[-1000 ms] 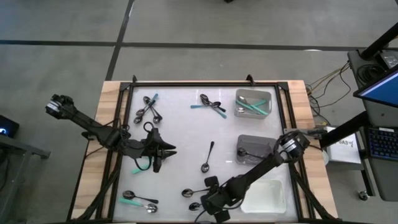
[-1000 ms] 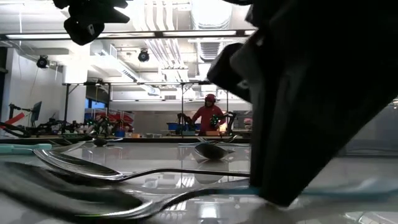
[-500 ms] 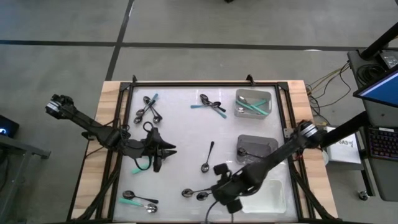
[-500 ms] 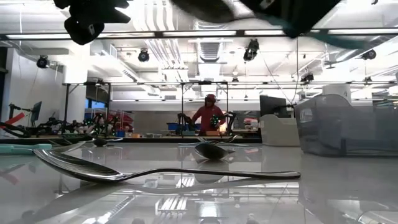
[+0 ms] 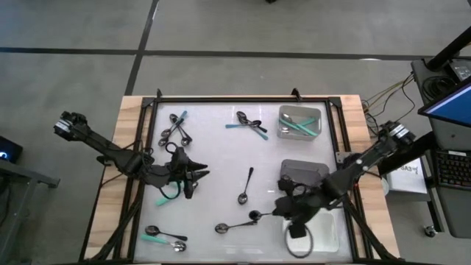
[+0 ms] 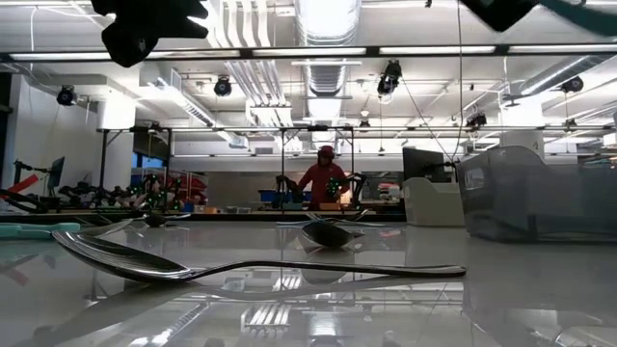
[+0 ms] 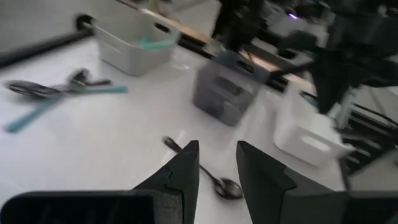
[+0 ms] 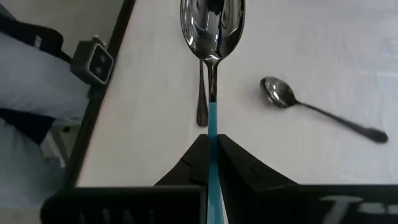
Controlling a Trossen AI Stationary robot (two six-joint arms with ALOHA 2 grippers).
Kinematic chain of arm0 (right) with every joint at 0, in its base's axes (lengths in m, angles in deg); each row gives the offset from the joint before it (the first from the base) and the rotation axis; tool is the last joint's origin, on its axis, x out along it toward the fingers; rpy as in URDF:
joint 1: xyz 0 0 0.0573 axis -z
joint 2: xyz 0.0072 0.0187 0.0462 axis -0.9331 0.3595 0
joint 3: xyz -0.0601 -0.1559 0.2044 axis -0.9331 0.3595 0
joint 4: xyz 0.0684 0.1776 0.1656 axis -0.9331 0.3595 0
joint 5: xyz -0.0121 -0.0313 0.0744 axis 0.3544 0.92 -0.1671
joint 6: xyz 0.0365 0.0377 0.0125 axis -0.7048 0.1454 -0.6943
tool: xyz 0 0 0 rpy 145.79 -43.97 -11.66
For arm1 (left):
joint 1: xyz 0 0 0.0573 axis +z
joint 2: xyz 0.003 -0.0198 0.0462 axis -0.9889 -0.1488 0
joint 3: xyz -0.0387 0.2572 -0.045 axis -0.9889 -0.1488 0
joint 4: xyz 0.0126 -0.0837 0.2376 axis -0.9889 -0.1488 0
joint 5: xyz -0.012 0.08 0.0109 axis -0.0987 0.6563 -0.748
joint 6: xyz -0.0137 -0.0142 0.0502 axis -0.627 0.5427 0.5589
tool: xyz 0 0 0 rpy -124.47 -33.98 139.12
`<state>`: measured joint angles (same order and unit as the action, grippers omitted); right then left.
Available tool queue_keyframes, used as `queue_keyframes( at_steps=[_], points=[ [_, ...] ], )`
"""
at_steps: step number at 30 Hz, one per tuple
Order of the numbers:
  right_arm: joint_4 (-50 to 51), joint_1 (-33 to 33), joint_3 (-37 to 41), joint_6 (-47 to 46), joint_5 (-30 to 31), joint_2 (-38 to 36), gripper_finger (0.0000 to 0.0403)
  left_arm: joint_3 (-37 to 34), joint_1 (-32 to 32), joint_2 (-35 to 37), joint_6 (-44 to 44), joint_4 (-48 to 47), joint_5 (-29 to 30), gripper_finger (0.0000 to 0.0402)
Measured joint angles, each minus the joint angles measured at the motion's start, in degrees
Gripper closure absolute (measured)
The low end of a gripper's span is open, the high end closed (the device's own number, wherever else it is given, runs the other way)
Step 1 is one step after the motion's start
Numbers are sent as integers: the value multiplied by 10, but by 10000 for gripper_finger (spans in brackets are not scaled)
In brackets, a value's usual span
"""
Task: Sort silverware by color (type)
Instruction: Put the blue spoon into the white bin
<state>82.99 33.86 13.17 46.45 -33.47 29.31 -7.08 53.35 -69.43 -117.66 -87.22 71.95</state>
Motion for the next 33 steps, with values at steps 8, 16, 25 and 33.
queue_keyframes(
  at_steps=[8,16,25,33],
  points=[
    [-2,-47,59,-86,24,-61,392,0,1,2,21,2,191,312],
    [-2,-106,115,-279,33,-63,391,0,1,4,49,4,191,312],
    [-4,-193,104,-398,48,-57,391,0,1,7,61,3,192,312],
    [36,-251,106,-497,124,-57,390,0,1,8,87,3,197,312]
  ],
)
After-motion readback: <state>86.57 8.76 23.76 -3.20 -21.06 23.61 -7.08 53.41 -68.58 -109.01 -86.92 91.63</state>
